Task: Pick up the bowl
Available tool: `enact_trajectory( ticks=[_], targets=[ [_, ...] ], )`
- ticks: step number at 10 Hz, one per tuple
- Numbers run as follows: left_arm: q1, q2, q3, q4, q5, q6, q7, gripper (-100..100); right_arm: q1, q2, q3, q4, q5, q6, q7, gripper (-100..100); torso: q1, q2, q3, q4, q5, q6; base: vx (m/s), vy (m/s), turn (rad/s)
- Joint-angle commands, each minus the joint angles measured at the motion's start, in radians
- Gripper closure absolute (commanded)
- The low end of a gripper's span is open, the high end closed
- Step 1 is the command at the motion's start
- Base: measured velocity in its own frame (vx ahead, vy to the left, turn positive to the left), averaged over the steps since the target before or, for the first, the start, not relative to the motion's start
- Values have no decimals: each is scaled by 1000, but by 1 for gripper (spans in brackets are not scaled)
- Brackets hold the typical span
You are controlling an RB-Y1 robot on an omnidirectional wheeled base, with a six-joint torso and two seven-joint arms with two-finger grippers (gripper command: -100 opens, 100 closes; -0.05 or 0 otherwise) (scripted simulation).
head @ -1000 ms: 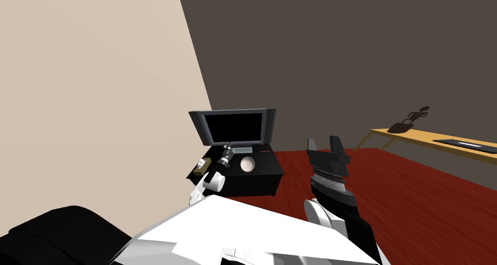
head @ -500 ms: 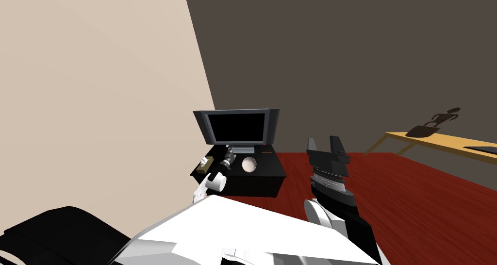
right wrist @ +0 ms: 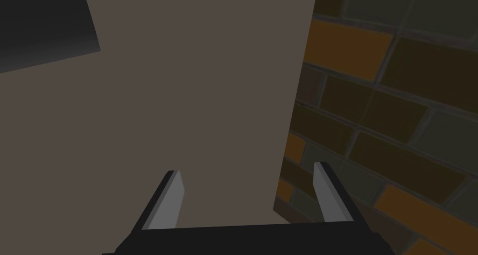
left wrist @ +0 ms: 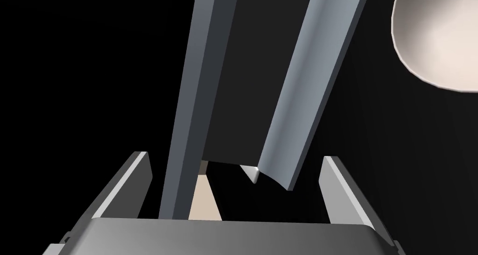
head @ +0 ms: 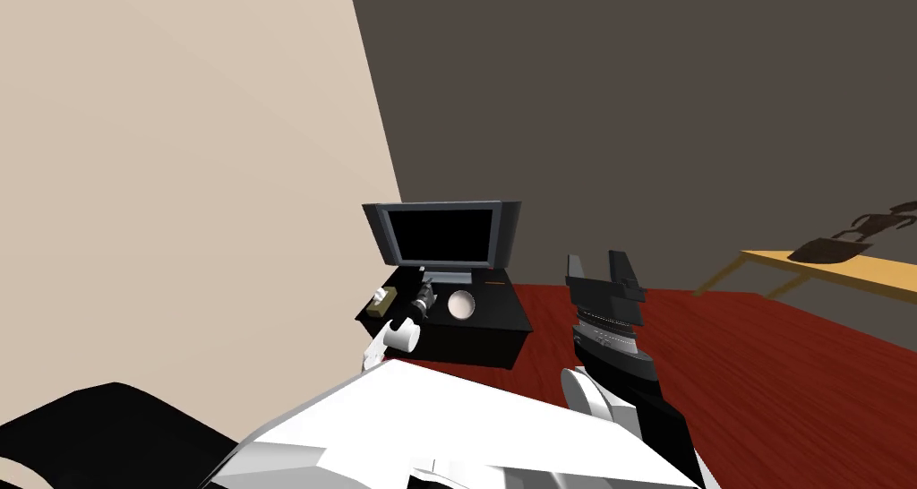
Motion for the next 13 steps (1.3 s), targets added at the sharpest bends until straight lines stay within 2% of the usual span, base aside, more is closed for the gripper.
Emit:
enact_trajectory(
  ticks=[1, 3, 5, 6, 8, 9, 11, 12, 13],
  targets=[
    [-29, -11, -1, 50, 3, 50, 7, -100, 0, 0, 0, 0, 0, 0, 0, 0, 0, 0, 0, 0, 0, 0, 23, -29, 65],
    [-47, -16, -4, 89, 8, 93, 15, -100, 0, 0, 0, 0, 0, 0, 0, 0, -2, -1, -1, 0, 0, 0, 32, -45, 84],
    [-81, -27, -8, 152, 15, 160, 29, -100, 0, 0, 0, 0, 0, 0, 0, 0, -1, -1, -1, 0, 0, 0, 33, -49, 100],
    [-81, -27, -8, 161, 15, 175, 29, -100, 0, 0, 0, 0, 0, 0, 0, 0, -2, -1, -1, 0, 0, 0, 36, -46, 38],
    [-114, -42, -13, 224, 21, 248, 41, -100, 0, 0, 0, 0, 0, 0, 0, 0, -2, -1, -1, 0, 0, 0, 44, -57, 81],
    [-114, -42, -13, 227, 21, 255, 41, -100, 0, 0, 0, 0, 0, 0, 0, 0, -3, -2, -1, 0, -1, 0, 46, -54, 37],
    [-144, -59, -17, 287, 24, 319, 51, -100, 0, 0, 0, 0, 0, 0, 0, 0, -1, -2, -1, 0, 0, 0, 43, -48, 70],
    [-144, -59, -17, 287, 24, 330, 51, -100, 0, 0, 0, 0, 0, 0, 0, 0, -2, -2, -1, 0, -1, 0, 33, -53, 32],
    [-159, -70, -19, 315, 25, 365, 56, -100, 0, 0, 0, 0, 0, 0, 0, 0, -2, -1, -1, 0, -1, 0, 44, -54, 43]
  ],
)
